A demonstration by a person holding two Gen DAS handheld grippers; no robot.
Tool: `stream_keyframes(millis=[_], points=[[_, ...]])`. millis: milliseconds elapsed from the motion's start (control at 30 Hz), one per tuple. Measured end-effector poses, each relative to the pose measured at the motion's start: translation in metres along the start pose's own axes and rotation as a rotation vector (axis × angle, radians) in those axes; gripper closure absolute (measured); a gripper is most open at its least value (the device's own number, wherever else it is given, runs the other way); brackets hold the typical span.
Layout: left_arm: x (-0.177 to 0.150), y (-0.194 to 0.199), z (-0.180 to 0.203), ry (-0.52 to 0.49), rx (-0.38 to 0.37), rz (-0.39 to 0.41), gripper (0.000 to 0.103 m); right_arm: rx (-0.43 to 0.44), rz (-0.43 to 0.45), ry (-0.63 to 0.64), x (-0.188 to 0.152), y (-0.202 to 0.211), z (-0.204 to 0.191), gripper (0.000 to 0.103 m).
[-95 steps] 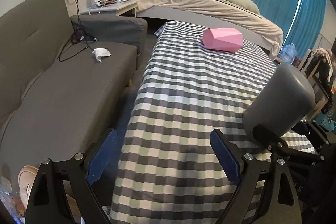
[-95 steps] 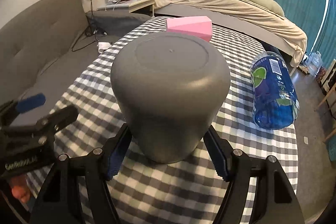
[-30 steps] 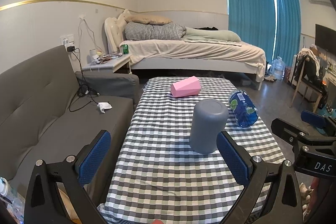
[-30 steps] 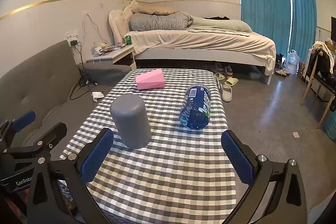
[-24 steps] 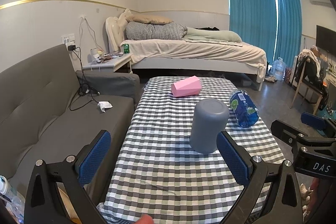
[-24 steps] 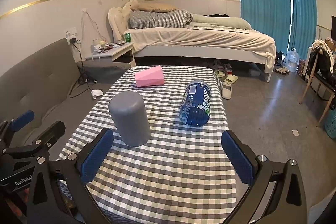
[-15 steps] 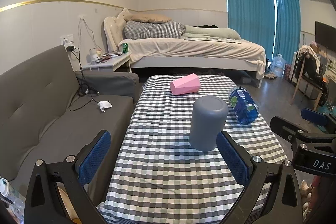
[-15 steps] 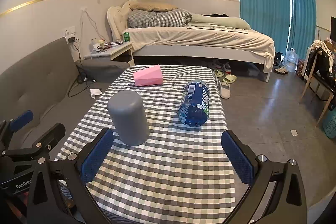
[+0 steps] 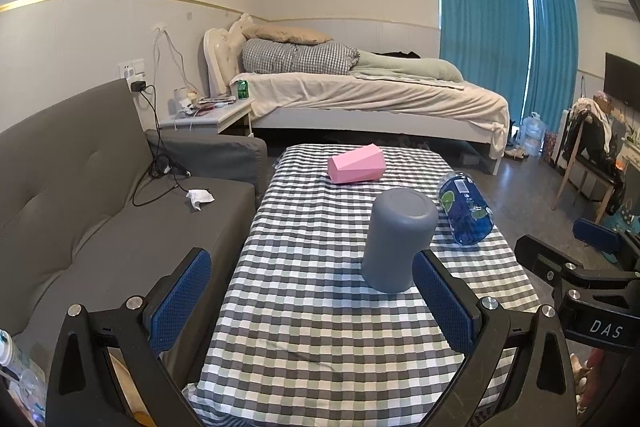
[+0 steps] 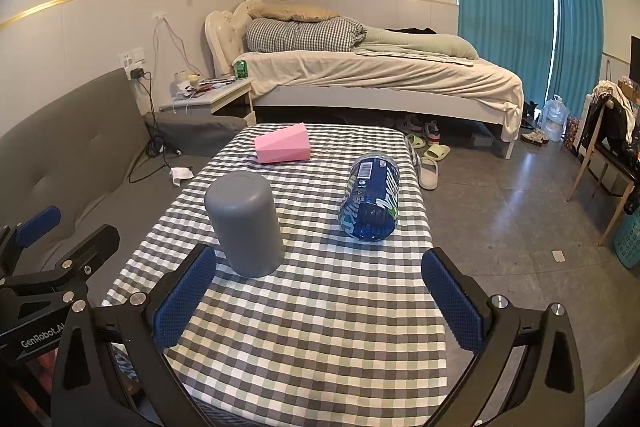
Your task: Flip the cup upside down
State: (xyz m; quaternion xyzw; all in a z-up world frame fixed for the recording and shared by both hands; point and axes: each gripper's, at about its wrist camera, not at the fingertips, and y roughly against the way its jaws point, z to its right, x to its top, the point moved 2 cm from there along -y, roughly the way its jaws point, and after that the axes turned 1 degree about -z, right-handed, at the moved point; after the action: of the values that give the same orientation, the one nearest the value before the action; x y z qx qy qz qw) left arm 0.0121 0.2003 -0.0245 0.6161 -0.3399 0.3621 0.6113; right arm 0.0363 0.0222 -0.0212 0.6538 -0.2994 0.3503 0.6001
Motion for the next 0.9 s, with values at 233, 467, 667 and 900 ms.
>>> stream_keyframes(millis=[233,467,667,900], points=[[-0.0002,-0.0004,-0.0004,0.003,-0.006,-0.002,0.0,-0.001,-0.004,0.001,-0.001,-0.0001,-0.0005,0.0],[-0.0003,-0.0012,-0.0007,0.005,-0.006,-0.004,0.0,0.001,-0.008,0.002,-0.0019,-0.0013,-0.0003,0.0],[-0.0005,-0.002,-0.0002,0.0,-0.005,-0.004,0.0,0.002,-0.014,0.008,-0.0014,-0.0039,-0.0001,0.0],[-0.0021,-0.0004,0.0034,-0.015,0.002,0.008,0.0,0.001,-0.019,0.012,-0.0009,-0.006,-0.0015,0.0]])
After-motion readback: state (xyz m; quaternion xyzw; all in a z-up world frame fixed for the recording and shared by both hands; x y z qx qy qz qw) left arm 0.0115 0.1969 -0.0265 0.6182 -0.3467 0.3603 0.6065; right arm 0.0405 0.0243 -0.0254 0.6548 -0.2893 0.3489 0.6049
